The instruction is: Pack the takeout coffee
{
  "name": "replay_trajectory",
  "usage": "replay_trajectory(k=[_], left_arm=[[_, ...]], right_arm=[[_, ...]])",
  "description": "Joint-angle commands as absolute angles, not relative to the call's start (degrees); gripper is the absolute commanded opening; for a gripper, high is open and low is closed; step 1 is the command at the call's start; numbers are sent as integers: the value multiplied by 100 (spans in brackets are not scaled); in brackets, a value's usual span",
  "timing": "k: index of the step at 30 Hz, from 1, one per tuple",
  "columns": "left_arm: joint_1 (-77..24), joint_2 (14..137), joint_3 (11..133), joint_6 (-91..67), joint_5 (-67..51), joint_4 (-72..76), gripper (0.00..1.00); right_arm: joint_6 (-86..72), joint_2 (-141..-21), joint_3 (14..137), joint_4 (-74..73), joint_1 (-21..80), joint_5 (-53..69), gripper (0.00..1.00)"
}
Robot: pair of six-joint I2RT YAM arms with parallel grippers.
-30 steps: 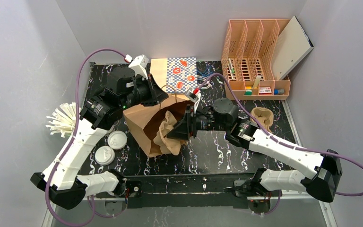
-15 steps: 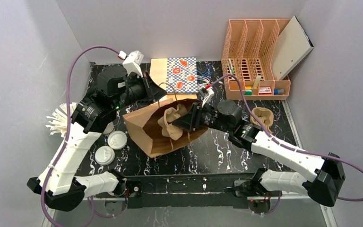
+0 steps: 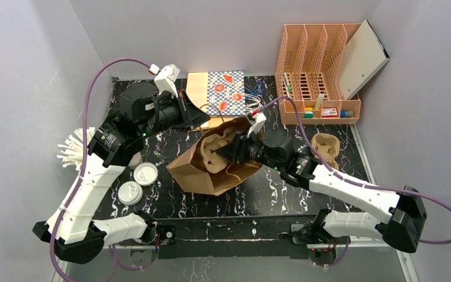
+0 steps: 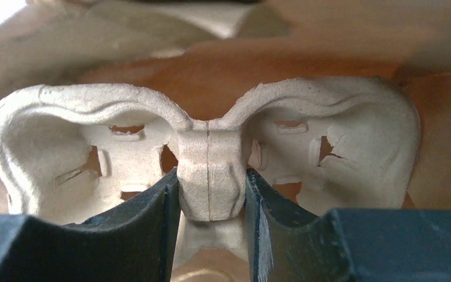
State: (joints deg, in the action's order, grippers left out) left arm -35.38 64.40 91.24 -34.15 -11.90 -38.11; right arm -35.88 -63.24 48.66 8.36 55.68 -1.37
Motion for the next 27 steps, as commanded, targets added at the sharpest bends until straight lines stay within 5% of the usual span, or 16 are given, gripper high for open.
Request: replay_trajectory(k=[1,16,27], left_arm=[[-3541,6391,9035,-3531,-1468,-3528,0],[-3542,6375,8985,-4242,-941,-2984,0],[-3542,6297,8435,-5616,-1397,-2185,0]], right_arm=[[-2552,-6628,5405,374,6111,-1085,13],[-1023,-6827,5884,-593,7310,-3454,15],[-1568,-7131,6961,-2857,7554,-4159,14]])
